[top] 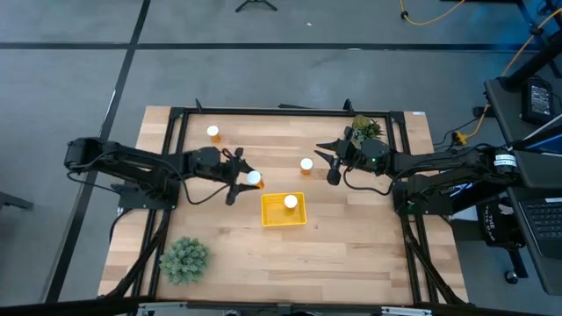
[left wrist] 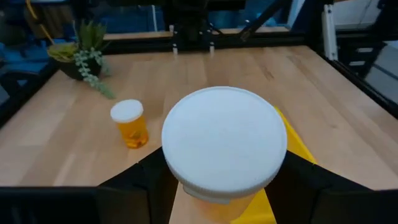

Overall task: Pick and place pill bottles into a basket
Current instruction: Put the orange pill bottle into the yellow bin

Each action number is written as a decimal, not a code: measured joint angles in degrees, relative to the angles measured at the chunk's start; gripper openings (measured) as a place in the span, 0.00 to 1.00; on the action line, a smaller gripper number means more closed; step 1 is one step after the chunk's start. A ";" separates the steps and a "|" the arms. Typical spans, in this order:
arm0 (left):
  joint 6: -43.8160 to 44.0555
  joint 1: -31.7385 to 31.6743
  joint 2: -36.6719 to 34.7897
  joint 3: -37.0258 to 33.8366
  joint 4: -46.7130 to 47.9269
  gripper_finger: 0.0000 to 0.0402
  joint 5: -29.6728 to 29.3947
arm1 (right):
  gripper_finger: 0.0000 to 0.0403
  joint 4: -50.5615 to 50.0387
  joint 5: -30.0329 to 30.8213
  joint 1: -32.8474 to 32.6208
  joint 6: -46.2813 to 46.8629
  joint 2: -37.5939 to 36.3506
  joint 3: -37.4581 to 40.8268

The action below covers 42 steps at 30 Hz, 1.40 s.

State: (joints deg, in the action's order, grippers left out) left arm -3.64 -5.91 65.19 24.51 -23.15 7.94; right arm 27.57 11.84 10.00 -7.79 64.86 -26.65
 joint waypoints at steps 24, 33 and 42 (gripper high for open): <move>8.27 15.02 16.37 8.78 -10.21 0.50 -17.45 | 0.25 -5.96 -8.27 -0.24 4.03 0.00 0.04; 9.85 15.59 21.72 12.90 -3.33 0.50 -19.41 | 0.25 -6.34 -8.59 -2.84 6.03 0.00 0.04; 11.44 16.45 26.81 12.90 -4.05 0.50 -21.29 | 0.25 -6.32 -8.57 -6.04 6.03 0.00 0.04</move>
State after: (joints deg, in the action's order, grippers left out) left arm 7.79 10.55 92.00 37.41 -27.20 -13.35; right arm 21.26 3.27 3.96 -1.76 64.86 -26.61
